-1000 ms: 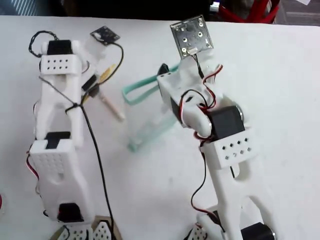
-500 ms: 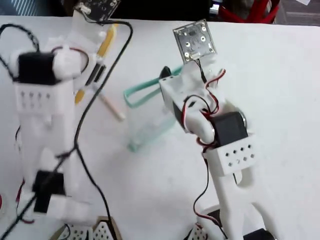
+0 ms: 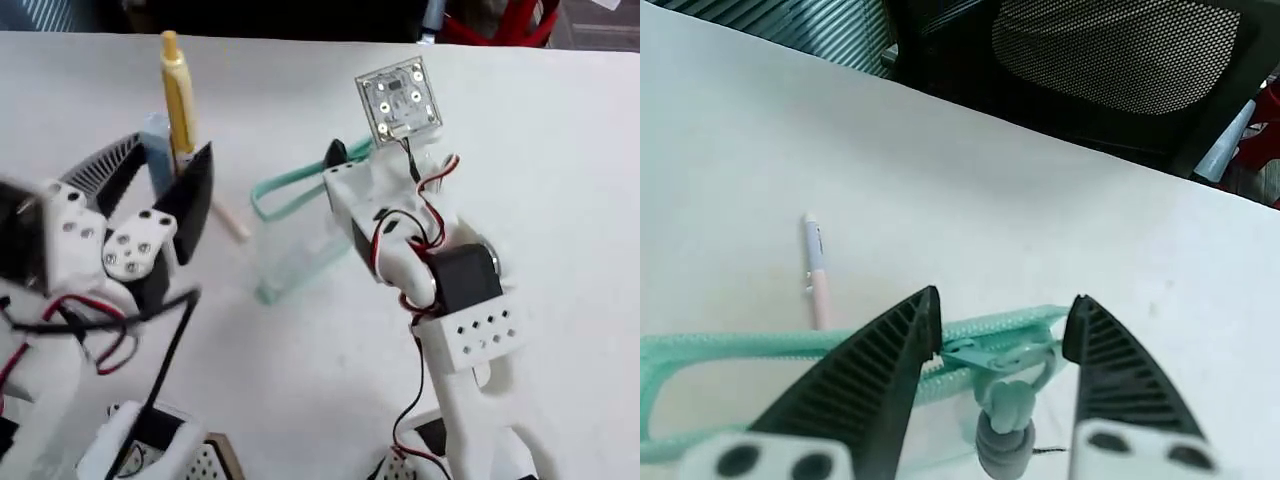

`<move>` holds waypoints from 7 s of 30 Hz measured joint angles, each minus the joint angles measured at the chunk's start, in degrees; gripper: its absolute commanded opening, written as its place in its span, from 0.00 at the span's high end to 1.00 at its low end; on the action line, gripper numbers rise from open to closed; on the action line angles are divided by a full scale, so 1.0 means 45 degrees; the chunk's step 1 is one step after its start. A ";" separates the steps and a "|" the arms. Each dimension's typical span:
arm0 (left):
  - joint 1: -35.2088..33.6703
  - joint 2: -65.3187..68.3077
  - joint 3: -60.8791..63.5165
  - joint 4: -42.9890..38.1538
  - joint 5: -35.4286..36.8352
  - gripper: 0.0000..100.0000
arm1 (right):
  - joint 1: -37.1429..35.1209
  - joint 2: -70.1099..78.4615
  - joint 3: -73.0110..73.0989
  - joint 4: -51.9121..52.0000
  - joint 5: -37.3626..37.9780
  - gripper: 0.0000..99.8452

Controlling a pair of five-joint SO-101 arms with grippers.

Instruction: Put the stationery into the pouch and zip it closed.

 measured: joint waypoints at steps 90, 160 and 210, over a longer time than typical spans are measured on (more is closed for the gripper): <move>0.2520 -0.2969 1.0315 -0.7228 0.0274 0.72 | 0.0000 0.0039 0.0215 0.0020 0.0000 0.80; -0.3497 -0.1661 1.3910 -0.6584 -0.0977 0.71 | -0.0762 0.0821 -0.0567 -0.1387 0.0860 0.83; -0.2852 -0.1621 1.7426 -1.0335 -0.0821 0.71 | 1.3284 0.2676 0.2735 0.8576 2.4264 0.69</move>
